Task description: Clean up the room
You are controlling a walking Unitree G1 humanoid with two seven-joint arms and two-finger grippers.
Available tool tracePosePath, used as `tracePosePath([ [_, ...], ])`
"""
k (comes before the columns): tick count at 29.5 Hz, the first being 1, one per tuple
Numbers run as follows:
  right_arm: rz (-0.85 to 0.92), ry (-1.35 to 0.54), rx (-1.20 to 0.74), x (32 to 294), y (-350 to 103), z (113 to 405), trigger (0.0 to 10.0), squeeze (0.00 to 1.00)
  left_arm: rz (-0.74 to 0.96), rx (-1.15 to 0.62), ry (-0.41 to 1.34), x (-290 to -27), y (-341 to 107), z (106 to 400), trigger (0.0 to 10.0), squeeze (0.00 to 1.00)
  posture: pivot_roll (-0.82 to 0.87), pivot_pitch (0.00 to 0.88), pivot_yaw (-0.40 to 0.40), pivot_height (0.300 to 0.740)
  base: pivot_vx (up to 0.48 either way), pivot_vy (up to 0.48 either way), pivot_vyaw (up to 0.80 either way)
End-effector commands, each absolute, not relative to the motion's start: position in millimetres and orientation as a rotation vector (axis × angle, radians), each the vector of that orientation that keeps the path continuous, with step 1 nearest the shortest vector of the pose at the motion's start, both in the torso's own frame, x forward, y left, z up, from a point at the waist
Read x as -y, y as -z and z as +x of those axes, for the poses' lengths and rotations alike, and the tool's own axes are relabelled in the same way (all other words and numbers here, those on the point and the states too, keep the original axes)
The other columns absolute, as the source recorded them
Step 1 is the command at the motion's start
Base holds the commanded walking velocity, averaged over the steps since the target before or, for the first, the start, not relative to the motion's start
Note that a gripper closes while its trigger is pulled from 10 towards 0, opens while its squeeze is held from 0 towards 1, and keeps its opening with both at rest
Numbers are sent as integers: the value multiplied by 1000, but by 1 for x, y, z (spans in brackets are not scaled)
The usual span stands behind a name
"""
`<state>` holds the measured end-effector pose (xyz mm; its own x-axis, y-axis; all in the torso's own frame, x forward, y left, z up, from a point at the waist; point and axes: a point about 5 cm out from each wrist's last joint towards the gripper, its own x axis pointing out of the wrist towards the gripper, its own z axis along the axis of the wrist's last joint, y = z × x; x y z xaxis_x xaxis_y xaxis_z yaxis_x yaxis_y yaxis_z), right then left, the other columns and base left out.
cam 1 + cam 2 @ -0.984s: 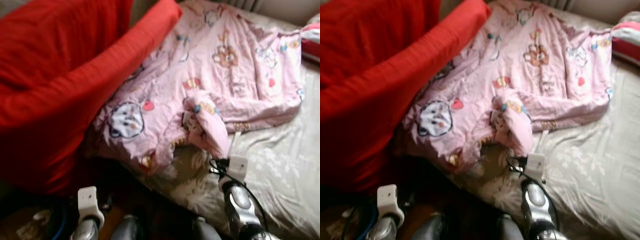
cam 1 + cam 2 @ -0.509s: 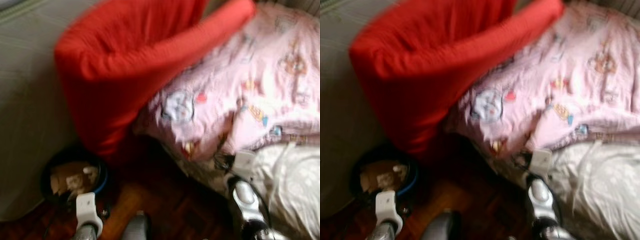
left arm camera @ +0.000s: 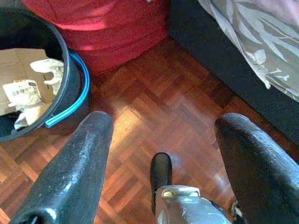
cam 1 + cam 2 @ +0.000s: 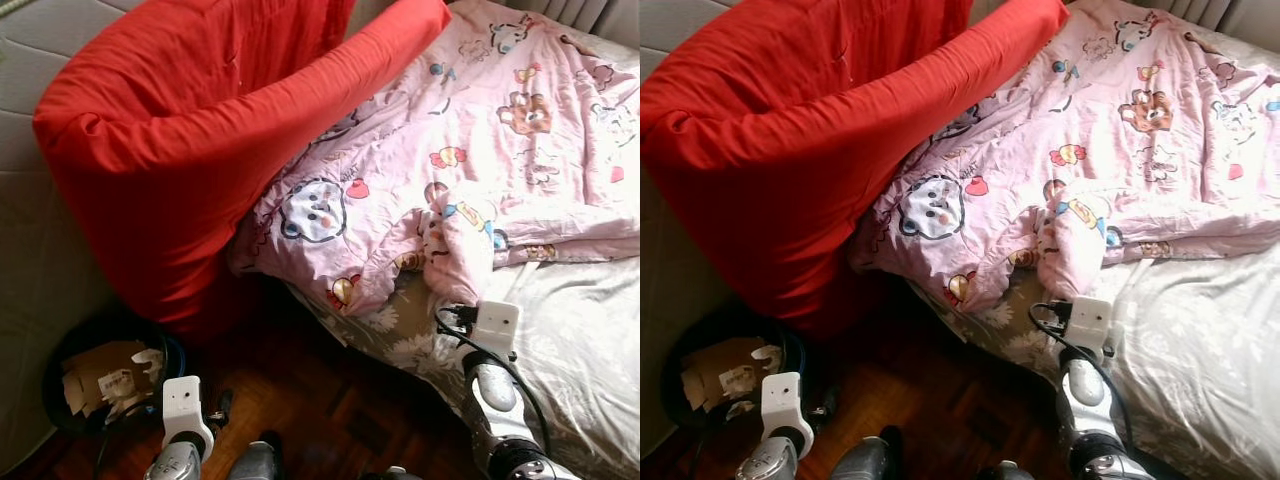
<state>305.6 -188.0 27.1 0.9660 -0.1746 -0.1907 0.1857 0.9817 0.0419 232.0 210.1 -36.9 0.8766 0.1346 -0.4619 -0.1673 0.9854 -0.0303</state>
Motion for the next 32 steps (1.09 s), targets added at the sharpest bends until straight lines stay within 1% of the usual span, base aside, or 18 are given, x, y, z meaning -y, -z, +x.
tracePosePath([
  [1,51,203,-206,193,-21,299,10000,0,-57,-533,-148,-208,47,218,10000,0,71,251,-25,740,0,-292,0],
  [11,34,154,-208,182,-19,299,10000,0,-56,-541,-148,-208,49,217,10000,0,70,252,-26,740,0,-292,0],
  [32,21,135,-207,178,-19,298,10000,0,-67,-549,-143,-208,50,216,10000,0,69,250,-27,740,0,0,0],
])
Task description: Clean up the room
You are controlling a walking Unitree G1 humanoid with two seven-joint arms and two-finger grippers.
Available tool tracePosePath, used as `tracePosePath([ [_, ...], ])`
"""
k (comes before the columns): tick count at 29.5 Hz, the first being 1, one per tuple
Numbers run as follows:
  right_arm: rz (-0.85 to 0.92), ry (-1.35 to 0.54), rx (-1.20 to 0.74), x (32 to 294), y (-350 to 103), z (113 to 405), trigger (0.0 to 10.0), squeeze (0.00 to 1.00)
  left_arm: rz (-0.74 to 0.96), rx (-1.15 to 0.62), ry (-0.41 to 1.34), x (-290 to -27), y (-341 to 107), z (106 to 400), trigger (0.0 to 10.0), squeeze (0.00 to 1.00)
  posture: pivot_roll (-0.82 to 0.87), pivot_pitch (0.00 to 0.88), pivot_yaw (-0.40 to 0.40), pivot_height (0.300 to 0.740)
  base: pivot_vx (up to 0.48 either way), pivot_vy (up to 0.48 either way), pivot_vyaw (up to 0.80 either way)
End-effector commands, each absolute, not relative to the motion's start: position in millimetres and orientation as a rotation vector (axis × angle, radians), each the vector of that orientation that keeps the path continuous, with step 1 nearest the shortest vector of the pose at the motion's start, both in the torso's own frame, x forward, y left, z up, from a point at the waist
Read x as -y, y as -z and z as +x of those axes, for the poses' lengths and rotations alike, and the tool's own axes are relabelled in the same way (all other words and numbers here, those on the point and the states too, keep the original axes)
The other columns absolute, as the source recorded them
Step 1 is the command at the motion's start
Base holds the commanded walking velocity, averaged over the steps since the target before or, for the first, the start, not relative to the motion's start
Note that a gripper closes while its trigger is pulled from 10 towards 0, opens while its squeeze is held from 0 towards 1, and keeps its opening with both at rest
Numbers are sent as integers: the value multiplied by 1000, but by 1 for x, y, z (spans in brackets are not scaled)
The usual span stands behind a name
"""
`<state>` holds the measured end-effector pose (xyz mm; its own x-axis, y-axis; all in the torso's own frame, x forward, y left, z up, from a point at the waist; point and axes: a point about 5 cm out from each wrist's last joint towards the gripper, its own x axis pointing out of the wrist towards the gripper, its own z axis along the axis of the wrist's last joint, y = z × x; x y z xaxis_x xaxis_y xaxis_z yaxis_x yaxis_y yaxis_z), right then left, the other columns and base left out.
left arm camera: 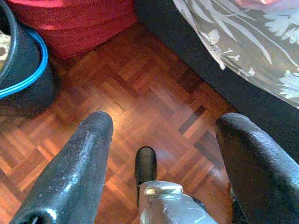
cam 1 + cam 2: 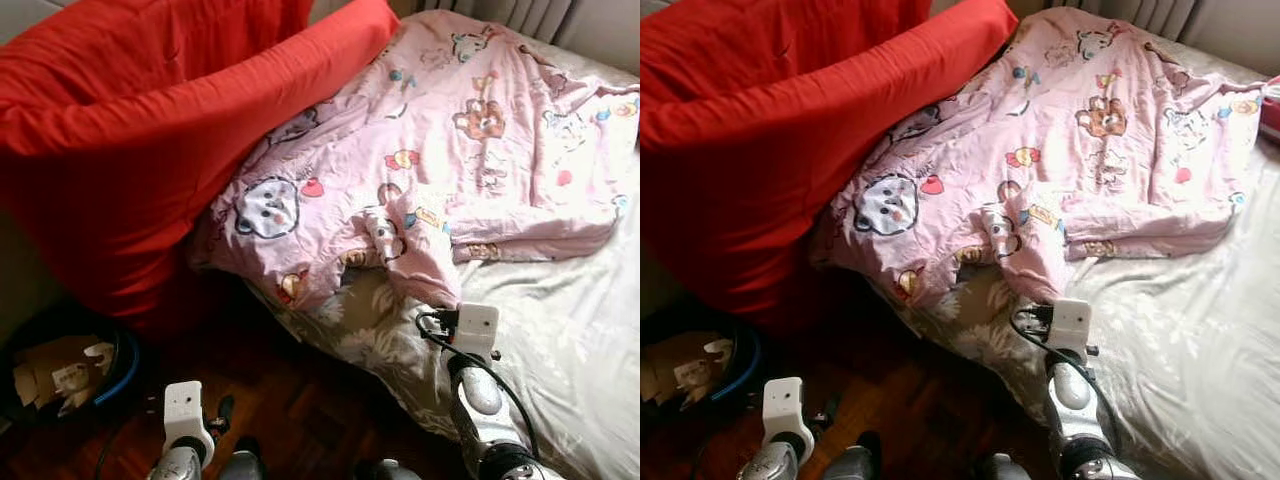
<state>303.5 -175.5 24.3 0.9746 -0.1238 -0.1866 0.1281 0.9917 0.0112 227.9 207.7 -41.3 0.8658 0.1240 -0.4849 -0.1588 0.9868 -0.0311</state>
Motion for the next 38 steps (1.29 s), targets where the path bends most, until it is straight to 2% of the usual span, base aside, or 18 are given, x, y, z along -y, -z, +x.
tracePosePath([
  [1,20,136,-206,179,-19,298,10000,0,-69,-548,-142,-207,50,216,10000,0,70,250,-26,740,0,0,0],
  [8,19,141,-203,179,-20,299,10000,0,-70,-548,-138,-207,50,216,10000,0,70,249,-26,740,0,-69,0],
  [27,18,151,-197,180,-21,300,10000,0,-64,-553,-134,-207,50,217,10000,0,72,241,-23,740,0,-354,0],
  [38,20,150,-199,179,-21,300,10000,0,-75,-550,-144,-209,49,217,10000,0,72,239,-21,740,0,0,0],
])
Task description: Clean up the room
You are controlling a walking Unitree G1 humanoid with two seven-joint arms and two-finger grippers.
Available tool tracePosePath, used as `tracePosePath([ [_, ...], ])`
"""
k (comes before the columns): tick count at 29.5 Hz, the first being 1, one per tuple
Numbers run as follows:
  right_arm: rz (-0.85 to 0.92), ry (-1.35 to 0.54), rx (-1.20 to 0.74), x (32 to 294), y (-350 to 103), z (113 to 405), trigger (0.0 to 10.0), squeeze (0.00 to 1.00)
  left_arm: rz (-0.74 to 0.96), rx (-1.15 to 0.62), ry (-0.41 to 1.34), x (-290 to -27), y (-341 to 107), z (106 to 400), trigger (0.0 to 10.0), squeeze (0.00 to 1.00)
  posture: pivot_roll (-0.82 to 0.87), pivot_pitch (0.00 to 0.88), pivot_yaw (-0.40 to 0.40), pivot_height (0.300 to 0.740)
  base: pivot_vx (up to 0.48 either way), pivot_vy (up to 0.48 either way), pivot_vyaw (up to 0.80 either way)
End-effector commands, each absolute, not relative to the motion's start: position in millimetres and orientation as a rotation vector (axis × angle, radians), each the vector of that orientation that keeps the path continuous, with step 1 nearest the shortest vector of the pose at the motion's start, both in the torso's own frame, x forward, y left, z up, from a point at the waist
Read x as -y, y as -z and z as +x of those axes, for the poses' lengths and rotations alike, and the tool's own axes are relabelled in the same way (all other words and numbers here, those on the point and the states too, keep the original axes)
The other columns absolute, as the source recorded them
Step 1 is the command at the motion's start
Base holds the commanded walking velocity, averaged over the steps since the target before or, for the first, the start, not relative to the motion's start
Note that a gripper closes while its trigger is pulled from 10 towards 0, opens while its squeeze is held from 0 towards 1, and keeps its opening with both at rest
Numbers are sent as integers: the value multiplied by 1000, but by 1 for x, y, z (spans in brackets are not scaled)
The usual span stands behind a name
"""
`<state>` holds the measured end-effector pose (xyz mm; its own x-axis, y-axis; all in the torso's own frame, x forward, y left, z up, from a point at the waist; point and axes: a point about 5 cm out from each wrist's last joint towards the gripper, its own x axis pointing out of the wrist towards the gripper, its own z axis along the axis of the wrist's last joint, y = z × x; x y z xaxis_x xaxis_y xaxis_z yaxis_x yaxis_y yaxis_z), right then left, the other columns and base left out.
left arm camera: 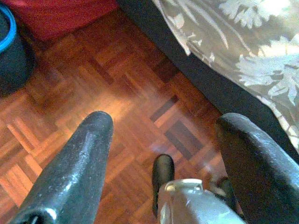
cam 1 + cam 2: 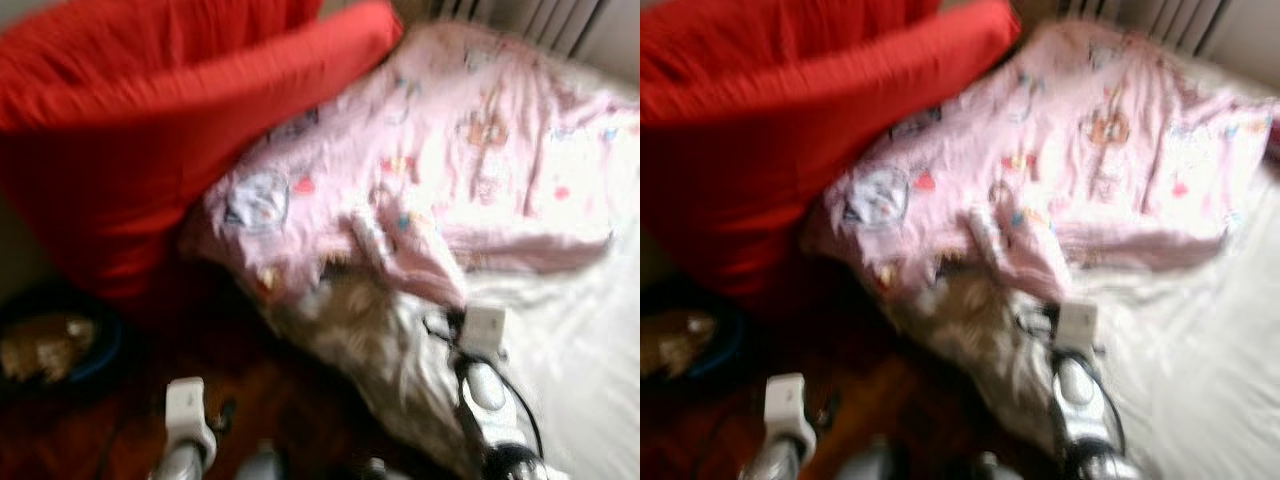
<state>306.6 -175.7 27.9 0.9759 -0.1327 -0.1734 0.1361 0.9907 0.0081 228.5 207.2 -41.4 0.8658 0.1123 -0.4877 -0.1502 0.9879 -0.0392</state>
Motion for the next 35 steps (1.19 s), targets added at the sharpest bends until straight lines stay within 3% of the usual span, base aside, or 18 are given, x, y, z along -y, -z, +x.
tracePosePath([
  [1,20,150,-199,179,-21,300,10000,0,-75,-549,-143,-209,49,217,10000,0,72,239,-21,740,0,0,0],
  [35,24,141,-175,175,-25,303,10000,0,-84,-538,-136,-207,48,218,10000,0,72,242,-21,740,0,0,0],
])
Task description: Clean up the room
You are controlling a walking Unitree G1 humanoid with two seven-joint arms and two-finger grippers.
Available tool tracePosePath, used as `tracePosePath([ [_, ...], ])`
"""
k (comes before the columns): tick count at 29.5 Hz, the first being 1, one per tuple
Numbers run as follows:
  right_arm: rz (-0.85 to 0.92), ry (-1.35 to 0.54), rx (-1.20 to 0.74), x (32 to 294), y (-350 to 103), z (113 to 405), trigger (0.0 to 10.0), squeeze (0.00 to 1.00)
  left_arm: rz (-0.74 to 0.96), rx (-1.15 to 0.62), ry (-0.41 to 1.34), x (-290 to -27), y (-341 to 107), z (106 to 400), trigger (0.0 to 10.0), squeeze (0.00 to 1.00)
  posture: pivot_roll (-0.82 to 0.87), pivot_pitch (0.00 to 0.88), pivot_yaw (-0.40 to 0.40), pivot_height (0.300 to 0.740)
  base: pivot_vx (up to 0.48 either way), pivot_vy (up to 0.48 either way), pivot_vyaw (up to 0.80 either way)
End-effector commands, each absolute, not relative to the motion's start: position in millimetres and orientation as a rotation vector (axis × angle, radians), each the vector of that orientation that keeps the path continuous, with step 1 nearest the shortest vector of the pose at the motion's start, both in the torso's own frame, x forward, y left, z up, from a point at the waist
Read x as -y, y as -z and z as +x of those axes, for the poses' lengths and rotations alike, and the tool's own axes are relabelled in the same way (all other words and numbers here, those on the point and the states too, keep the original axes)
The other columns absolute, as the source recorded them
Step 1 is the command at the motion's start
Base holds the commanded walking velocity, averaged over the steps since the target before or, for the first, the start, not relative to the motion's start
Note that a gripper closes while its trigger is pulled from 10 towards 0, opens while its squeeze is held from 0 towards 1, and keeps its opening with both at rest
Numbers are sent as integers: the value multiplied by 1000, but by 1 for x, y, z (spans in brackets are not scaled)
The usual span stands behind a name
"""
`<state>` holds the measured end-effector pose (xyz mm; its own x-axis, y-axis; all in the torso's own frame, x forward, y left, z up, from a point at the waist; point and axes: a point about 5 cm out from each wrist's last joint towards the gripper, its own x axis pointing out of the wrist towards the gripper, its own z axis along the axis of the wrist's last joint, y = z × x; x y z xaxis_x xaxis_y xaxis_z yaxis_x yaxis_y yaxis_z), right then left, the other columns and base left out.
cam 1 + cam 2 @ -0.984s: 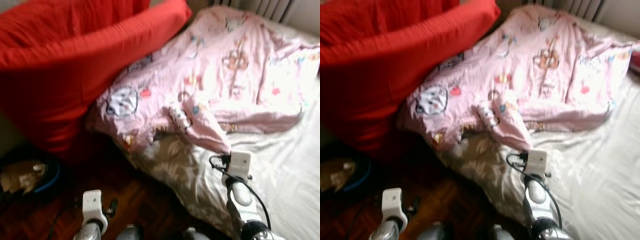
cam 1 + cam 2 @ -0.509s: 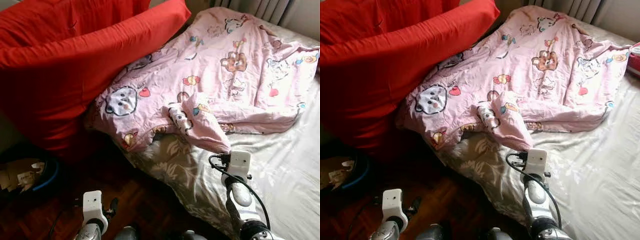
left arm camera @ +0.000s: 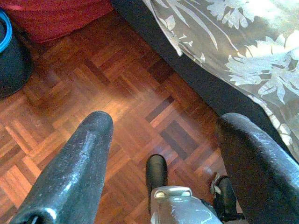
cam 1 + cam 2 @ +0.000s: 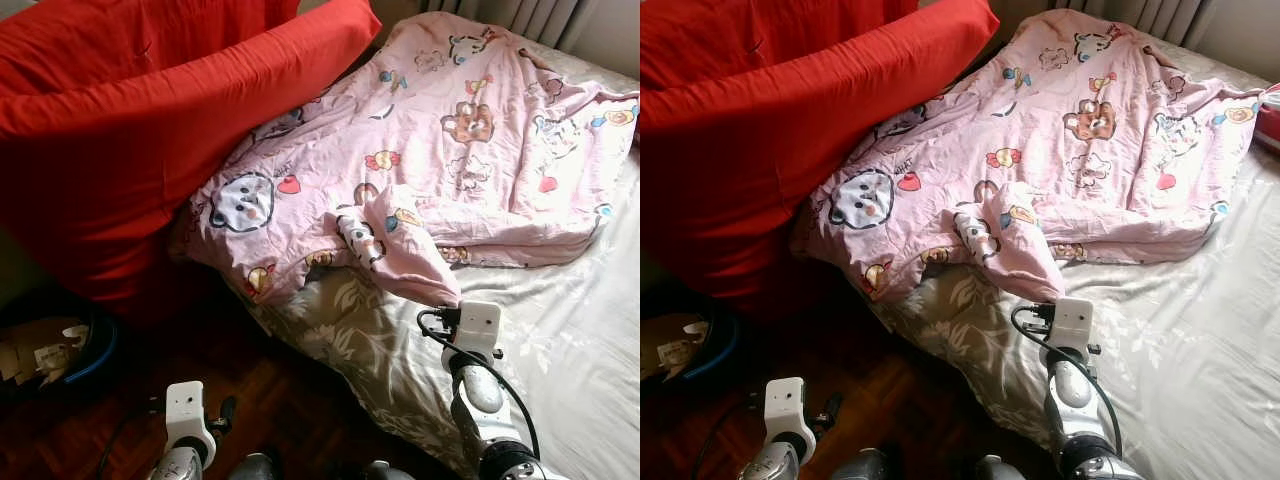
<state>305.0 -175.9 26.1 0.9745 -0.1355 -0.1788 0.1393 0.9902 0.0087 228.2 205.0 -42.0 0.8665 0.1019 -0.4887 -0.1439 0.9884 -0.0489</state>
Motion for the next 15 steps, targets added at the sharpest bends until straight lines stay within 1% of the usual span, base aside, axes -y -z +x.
tracePosePath([
  [1,24,141,-174,175,-25,303,10000,0,-85,-538,-136,-207,48,218,10000,0,72,242,-21,740,0,0,0],
  [15,25,142,-172,175,-25,303,10000,0,-88,-533,-134,-207,48,219,10000,0,72,242,-20,740,-267,0,0],
])
